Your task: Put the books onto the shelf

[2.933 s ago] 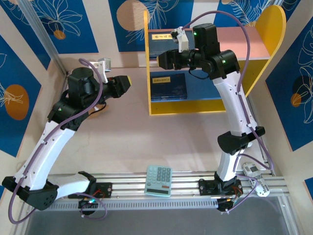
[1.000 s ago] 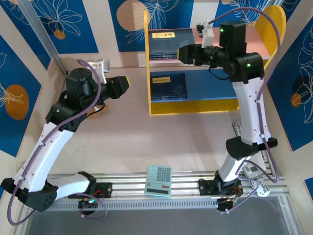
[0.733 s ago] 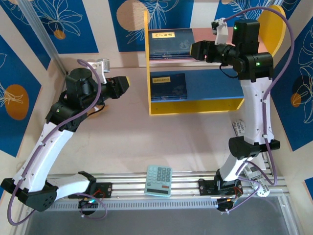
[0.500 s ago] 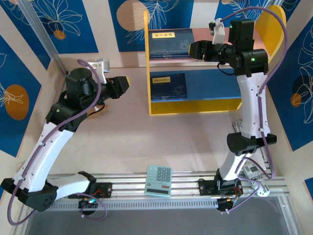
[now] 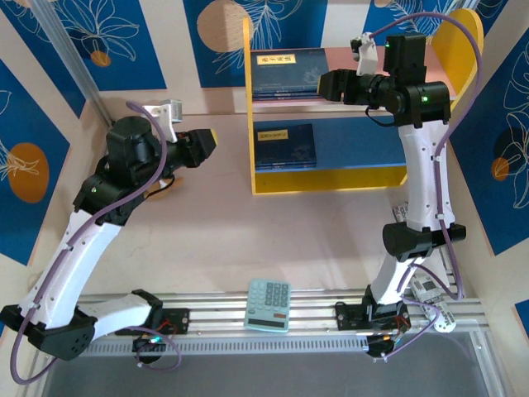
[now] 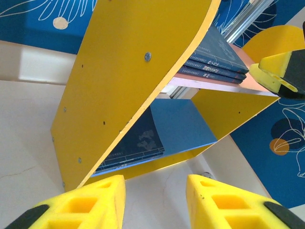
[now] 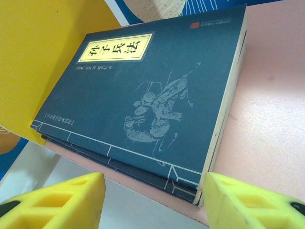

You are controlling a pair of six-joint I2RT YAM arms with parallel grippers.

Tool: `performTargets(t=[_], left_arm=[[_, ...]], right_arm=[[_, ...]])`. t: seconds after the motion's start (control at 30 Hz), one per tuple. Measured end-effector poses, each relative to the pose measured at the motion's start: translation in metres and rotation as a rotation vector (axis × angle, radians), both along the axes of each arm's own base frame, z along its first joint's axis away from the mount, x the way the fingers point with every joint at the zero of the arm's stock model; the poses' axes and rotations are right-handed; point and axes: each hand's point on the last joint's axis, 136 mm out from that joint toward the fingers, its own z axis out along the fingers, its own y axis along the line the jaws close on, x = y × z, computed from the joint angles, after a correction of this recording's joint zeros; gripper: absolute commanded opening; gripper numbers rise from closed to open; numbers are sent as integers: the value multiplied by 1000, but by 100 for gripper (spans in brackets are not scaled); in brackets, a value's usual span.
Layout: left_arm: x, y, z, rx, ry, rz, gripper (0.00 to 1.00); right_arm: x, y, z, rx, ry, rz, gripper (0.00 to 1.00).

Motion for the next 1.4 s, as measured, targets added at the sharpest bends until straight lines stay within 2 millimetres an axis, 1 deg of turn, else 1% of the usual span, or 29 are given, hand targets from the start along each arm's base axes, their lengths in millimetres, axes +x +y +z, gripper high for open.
performTargets(t=[0.43, 0.7, 0.97, 1.03, 1.13, 1.27, 1.4], left_arm=[[0, 0, 0, 0, 0, 0, 39], [0, 0, 0, 0, 0, 0, 39], [0, 0, -1, 3, 1, 2, 40], [0, 1, -1, 8, 2, 4, 40], [1, 1, -2, 26, 1, 2, 40], [6, -1, 4, 60, -11, -3, 40], [9, -2, 1, 106, -7, -12, 42]], right_arm=[[-3, 5, 1, 22, 5, 36, 57], [-3, 4, 2, 25, 6, 38, 56], [-1, -11, 2, 21, 5, -3, 56], [-5, -14, 1, 17, 9, -14, 56], [-20, -18, 0, 9, 12, -22, 56], [-49, -23, -2, -3, 2, -29, 57], [-80, -25, -12, -17, -2, -25, 58]])
